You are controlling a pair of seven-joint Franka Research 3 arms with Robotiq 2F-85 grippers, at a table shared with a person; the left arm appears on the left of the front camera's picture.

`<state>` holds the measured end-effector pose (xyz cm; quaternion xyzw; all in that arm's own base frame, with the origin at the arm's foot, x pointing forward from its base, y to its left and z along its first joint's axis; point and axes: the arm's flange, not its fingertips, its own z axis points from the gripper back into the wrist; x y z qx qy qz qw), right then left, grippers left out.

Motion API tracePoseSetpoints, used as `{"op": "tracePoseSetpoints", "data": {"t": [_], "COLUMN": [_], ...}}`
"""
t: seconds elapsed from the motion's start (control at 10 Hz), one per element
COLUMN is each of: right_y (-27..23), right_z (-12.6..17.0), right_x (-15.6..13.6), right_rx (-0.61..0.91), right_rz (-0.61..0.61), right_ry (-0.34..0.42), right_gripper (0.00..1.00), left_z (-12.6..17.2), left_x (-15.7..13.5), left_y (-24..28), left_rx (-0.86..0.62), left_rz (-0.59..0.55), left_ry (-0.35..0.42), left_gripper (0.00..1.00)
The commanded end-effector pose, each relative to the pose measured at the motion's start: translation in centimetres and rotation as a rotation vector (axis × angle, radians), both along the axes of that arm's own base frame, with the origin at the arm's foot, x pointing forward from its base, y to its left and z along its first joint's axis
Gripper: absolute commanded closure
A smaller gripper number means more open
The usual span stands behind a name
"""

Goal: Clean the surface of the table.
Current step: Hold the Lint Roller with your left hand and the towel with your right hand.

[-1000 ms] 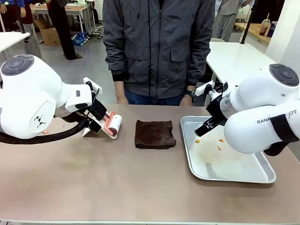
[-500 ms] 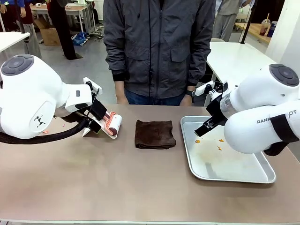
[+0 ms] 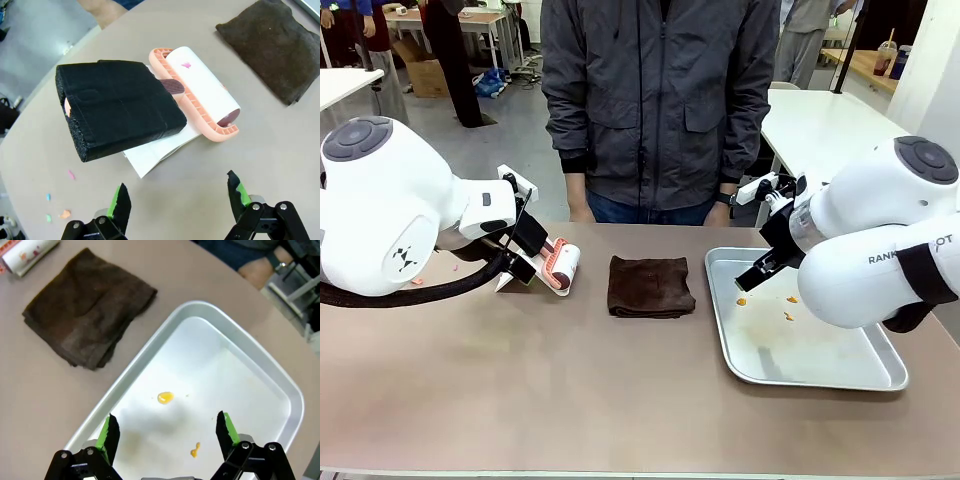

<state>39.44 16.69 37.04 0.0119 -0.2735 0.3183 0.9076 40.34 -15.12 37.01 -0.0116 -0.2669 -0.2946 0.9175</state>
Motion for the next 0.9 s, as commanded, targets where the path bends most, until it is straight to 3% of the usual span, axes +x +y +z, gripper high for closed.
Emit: {"op": "tracePoseSetpoints", "data": {"t": [0.0,0.5,0.6,0.8], "right_y": [0.0,-0.1,-0.7,-2.5], "right_z": [0.0,0.2,0.8,3.4], "right_x": [0.0,-0.2,-0.3,-0.9], "right_rx": [0.001,-0.004,-0.034,0.104], "right_rz": [0.000,-0.015,-0.097,-0.247], "right_ry": [0.000,0.014,0.079,0.235], "right_gripper": [0.00,0.00,0.00,0.00], "left_z": [0.0,0.0,0.8,3.1], "left_x": [0.0,0.0,-0.7,-2.4], "left_y": [0.0,0.0,0.4,2.1], "left_rx": [0.000,0.000,0.009,-0.026], "left_rz": [-0.001,0.000,-0.017,-0.063], "left_ry": [0.000,0.000,0.056,0.206], "left_gripper": [0.00,0.00,0.00,0.00]}}
